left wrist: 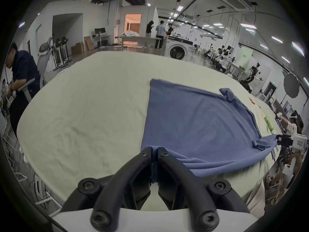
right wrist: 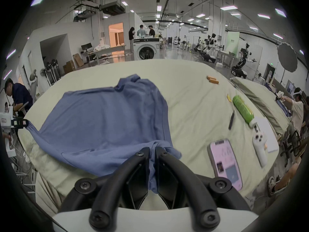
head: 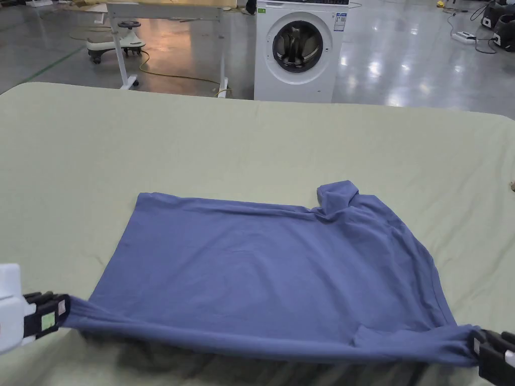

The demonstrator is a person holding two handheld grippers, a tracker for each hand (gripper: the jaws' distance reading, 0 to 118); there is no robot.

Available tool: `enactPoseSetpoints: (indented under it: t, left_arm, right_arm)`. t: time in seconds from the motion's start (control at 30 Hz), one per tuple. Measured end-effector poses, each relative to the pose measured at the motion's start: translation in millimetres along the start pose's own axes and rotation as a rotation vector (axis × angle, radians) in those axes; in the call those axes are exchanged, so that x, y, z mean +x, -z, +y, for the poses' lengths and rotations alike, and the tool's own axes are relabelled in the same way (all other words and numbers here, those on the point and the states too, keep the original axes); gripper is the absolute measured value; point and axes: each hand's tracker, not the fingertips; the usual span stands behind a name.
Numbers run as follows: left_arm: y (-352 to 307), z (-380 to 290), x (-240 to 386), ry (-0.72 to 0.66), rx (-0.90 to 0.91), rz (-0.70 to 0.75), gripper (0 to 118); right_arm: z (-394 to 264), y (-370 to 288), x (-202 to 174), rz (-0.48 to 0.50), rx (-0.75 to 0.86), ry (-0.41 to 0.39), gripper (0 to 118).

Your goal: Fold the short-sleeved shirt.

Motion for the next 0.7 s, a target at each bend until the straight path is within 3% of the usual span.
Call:
enactPoseSetpoints:
  t: [0.33,0.7]
  left_arm:
    - [75.5,65.8,7.1,0.028,0.007,0.013,3]
    - [151.7,74.0,20.1,0.083,-0.079,0.057,2]
  right_arm:
    - [60.5,91.4,0.3,-0.019,-0.01,0.01,6]
    - [55.0,166.0,1.4,-0.065,-0.122,-0.023,6]
